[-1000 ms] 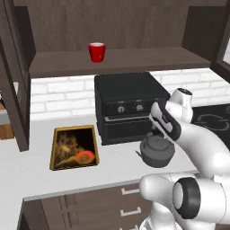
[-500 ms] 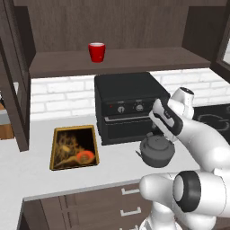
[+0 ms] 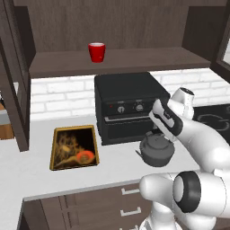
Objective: Pick the kettle from the counter and place it on the tray. Then pick the mug from the cabinet and place it on the tray. Then close the cabinet doors.
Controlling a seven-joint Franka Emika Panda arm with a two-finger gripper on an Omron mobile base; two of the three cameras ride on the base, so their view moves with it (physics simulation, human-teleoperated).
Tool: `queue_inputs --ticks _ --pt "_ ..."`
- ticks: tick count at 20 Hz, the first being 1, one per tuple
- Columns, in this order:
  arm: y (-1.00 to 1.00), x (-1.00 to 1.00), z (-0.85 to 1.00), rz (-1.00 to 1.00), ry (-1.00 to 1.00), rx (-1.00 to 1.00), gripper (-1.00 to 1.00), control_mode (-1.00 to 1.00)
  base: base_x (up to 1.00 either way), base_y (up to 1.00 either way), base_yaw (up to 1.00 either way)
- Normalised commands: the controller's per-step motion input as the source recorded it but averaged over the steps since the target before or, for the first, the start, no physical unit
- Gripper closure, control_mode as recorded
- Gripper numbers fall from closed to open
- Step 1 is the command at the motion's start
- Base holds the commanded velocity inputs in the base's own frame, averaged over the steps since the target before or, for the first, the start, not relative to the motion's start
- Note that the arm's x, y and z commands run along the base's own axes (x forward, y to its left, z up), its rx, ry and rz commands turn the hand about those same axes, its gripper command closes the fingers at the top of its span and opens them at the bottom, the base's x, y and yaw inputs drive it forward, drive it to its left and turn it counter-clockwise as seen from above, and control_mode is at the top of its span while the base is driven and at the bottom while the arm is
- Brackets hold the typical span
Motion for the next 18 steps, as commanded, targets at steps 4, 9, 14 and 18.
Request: queue_inputs --ticks 4,9,14,18 --pt "0.0 -0.61 0.02 -0.03 -0.09 0.0 1.0 -1.0 0.0 0.0 0.0" --pt "0.13 -0.83 0.46 -0.06 -0.07 0.0 1.0 -1.0 0.0 0.0 0.0" --pt "0.56 -0.52 0.74 0.0 0.0 0.0 1.0 -1.0 0.0 0.0 0.0" --pt "0.96 -0.21 0.56 0.0 0.0 -0.02 1.0 -1.0 0.0 0.0 0.0"
